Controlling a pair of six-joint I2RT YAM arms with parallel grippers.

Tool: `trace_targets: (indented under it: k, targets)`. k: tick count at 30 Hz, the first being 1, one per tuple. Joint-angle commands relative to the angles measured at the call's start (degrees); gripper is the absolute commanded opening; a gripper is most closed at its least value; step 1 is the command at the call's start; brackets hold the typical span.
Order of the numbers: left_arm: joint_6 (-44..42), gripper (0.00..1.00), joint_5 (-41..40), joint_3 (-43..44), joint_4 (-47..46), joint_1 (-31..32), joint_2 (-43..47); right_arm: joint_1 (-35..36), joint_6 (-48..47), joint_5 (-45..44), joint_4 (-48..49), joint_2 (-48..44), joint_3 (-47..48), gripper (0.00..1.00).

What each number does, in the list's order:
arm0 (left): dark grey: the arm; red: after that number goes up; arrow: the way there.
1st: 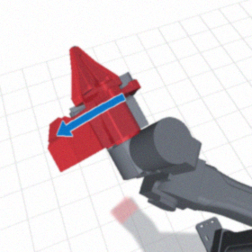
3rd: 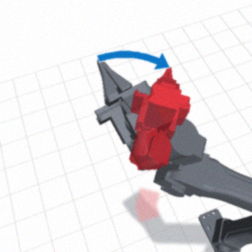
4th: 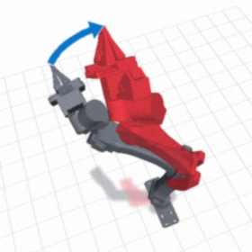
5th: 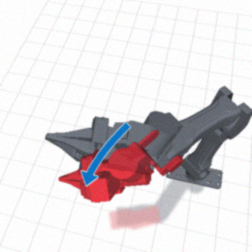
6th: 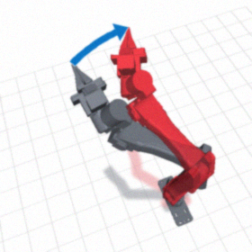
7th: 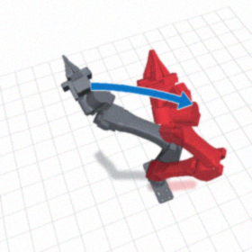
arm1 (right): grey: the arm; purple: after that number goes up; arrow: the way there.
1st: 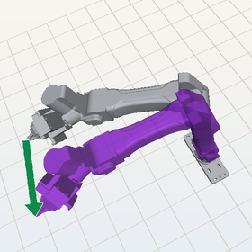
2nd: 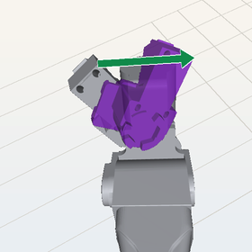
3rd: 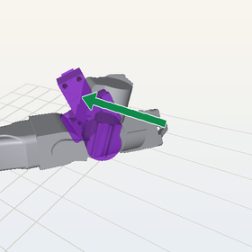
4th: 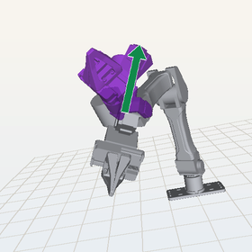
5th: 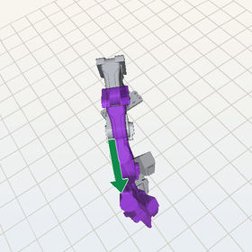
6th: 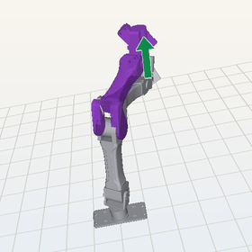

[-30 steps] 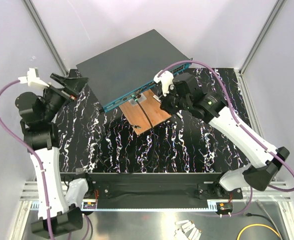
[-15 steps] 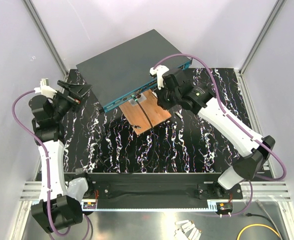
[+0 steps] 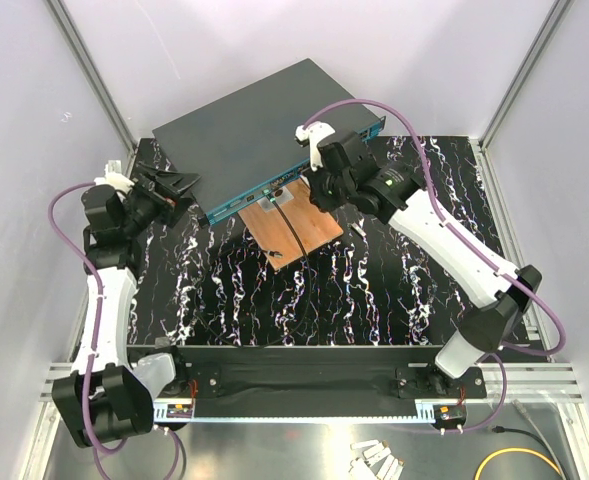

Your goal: Insert the plug into the switch port

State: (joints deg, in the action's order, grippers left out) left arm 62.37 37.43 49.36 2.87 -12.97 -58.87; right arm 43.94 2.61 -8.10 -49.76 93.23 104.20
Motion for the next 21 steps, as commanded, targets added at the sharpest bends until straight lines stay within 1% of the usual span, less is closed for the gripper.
trace_targets:
  k: [1,7,11,17,21]
  targets:
    - [0.38,0.94,-1.74,0.12,-3.23,1.02,-0.36,0.79,0.82,-1.83,0.71,1.51,3.64,0.00]
    - [2.14,0.88,-1.05,0.38,-5.07,2.25,-1.59,0.97,0.11,-1.57,-0.08,3.45,5.75,0.00]
    - [2.58,0.81,-1.04,0.03,-6.21,3.57,-2.47,1.14,-0.33,-1.83,0.27,3.89,6.45,0.00]
    - [3.64,0.74,-2.18,-1.29,-7.62,5.76,-2.56,1.93,-0.24,-1.57,0.19,4.59,7.24,0.00]
    - [4.08,0.68,-2.36,-2.34,-8.32,6.82,-2.12,2.46,-0.24,-1.57,-0.25,4.86,6.98,0.00]
